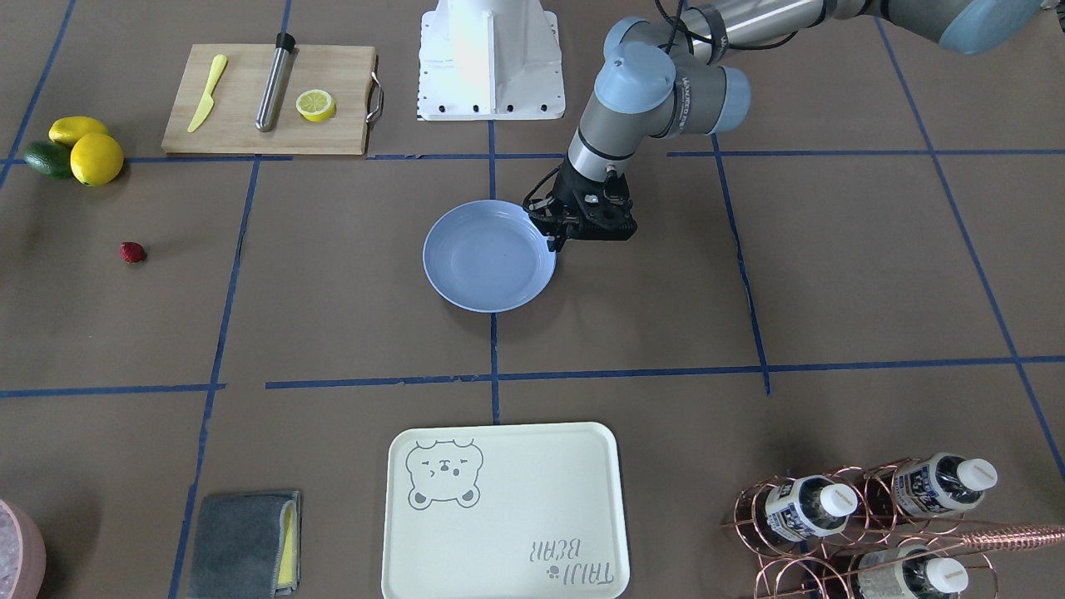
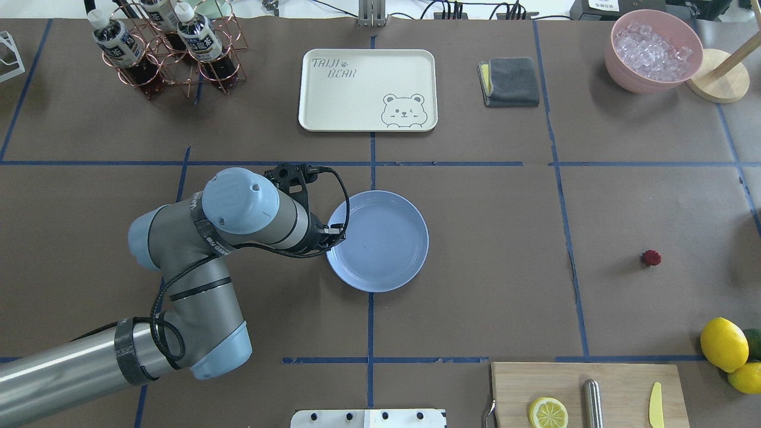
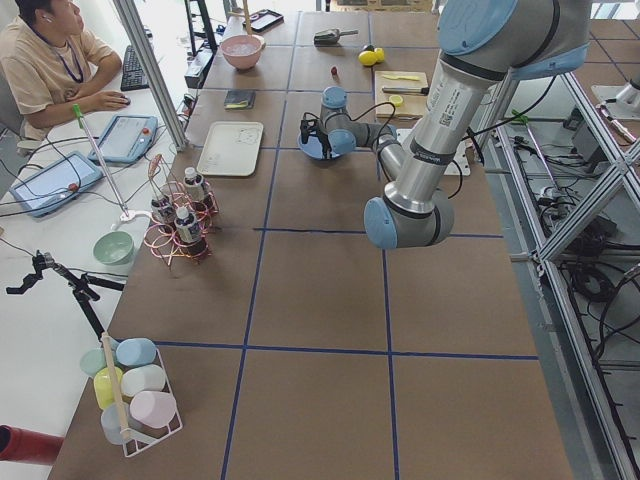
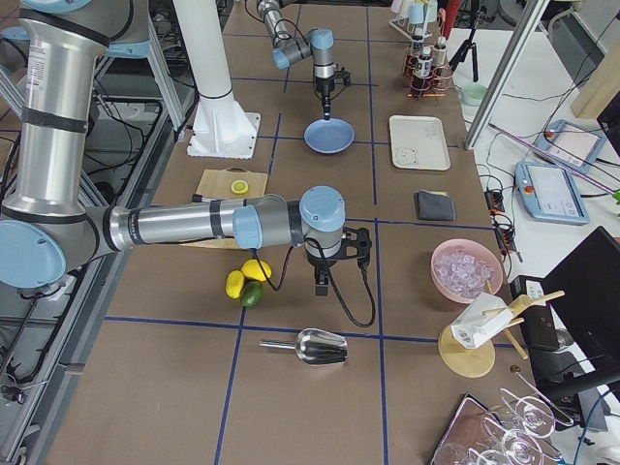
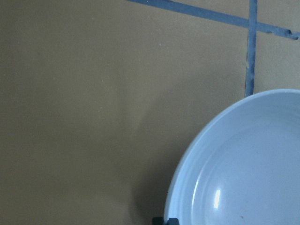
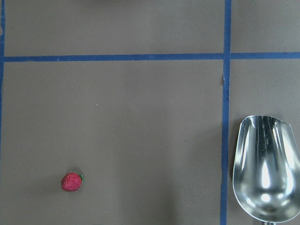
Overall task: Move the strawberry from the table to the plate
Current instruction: 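Lift the blue plate with the left gripper and carry it to the table center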
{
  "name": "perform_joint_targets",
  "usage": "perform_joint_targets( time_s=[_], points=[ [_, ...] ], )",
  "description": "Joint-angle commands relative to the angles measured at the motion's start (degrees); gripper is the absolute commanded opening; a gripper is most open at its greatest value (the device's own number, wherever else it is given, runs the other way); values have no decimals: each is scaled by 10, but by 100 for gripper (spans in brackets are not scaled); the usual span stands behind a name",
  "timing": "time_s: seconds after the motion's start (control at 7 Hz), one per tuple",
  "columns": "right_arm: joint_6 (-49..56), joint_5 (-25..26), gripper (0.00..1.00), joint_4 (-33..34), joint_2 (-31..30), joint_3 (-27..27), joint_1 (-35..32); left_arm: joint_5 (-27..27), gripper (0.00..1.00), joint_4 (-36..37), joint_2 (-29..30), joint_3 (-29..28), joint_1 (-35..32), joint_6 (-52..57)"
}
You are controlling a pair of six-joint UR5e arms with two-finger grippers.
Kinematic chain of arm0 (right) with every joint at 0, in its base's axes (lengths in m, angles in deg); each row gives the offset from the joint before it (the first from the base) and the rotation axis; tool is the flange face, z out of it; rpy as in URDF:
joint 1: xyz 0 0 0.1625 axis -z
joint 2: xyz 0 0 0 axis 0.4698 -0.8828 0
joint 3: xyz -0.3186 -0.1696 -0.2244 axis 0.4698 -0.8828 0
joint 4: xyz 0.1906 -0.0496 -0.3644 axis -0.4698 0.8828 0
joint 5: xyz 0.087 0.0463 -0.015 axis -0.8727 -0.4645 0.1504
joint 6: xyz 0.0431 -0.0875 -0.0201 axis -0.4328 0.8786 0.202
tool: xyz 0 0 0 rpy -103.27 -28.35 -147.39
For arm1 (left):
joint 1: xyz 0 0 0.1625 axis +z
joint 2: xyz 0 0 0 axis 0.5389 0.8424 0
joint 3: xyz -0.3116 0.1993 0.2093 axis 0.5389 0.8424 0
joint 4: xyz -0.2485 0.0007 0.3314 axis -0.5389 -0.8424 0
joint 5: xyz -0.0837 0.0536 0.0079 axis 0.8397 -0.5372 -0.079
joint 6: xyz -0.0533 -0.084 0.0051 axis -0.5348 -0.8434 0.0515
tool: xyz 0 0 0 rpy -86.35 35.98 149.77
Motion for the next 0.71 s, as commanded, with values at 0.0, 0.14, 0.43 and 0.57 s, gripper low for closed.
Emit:
perform_joint_targets(
  time_s=[0.0,0.14,0.43,0.57],
  points=[
    [0,0,100,0,0,1,0,-10,0,1,-3,4,12,1],
    [0,0,100,0,0,1,0,-10,12,1,-3,6,12,1],
    [0,0,100,0,0,1,0,-10,65,1,-16,13,9,2],
    [0,0,100,0,0,1,0,-10,66,1,-24,25,8,2]
  ],
)
